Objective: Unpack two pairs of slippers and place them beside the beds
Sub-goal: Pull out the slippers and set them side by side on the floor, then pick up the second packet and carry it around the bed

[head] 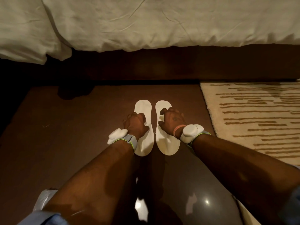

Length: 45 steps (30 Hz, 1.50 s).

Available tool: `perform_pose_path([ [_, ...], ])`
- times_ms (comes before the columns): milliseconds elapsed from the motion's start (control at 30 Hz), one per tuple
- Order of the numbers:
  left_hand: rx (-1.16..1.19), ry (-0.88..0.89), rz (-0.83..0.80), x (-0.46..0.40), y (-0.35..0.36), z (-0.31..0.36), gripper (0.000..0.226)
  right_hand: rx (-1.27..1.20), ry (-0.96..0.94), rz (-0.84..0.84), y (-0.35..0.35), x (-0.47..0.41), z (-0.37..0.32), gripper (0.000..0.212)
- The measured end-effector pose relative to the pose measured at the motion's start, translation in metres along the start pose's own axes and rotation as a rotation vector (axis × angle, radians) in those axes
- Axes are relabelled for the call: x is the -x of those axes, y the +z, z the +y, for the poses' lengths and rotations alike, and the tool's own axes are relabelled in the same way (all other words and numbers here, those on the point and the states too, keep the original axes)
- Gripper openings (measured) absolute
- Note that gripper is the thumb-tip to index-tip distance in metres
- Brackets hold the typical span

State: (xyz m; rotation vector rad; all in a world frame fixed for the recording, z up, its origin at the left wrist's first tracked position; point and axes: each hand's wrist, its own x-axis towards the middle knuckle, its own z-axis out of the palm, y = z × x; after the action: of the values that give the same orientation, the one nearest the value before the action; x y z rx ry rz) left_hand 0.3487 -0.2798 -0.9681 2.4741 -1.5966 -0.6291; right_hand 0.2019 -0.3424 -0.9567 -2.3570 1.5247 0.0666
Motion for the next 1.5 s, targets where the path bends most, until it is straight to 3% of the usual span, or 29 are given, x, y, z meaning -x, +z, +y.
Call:
perform_pose_path([
  [300, 0.191, 0.014, 0.05, 0.006, -0.068, 0.005, 0.017, -0.263, 0.012, 0.062, -0.062, -0.01, -0.058, 0.016],
  [433, 0.184, 0.011, 0.176, 0.004, -0.122, -0.004, 0.032, -0.351, -0.071, 0.078, -0.103, -0.013, -0.102, 0.016],
  [633, 0.207, -0.017, 0.261, 0.023, -0.212, -0.023, 0.019, -0.459, -0.22, 0.103, -0.163, -0.014, -0.174, 0.018],
  [1067, 0.36, -0.413, 0.207, 0.212, -0.442, -0.098, 0.023, -0.492, -0.366, -0.228, -0.312, 0.111, -0.376, 0.013],
  [1167, 0.542, -0.566, 0.24, 0.274, -0.485, -0.131, 0.035, -0.54, -0.383, -0.36, -0.342, 0.156, -0.442, 0.014],
  [1267, 0.808, -0.688, 0.288, 0.31, -0.487, -0.148, 0.03, -0.628, -0.333, -0.448, -0.343, 0.186, -0.471, 0.012],
  [1500, 1.231, -1.022, 0.45, 0.374, -0.486, -0.217, 0.038, -0.737, -0.255, -0.681, -0.301, 0.232, -0.556, 0.021],
])
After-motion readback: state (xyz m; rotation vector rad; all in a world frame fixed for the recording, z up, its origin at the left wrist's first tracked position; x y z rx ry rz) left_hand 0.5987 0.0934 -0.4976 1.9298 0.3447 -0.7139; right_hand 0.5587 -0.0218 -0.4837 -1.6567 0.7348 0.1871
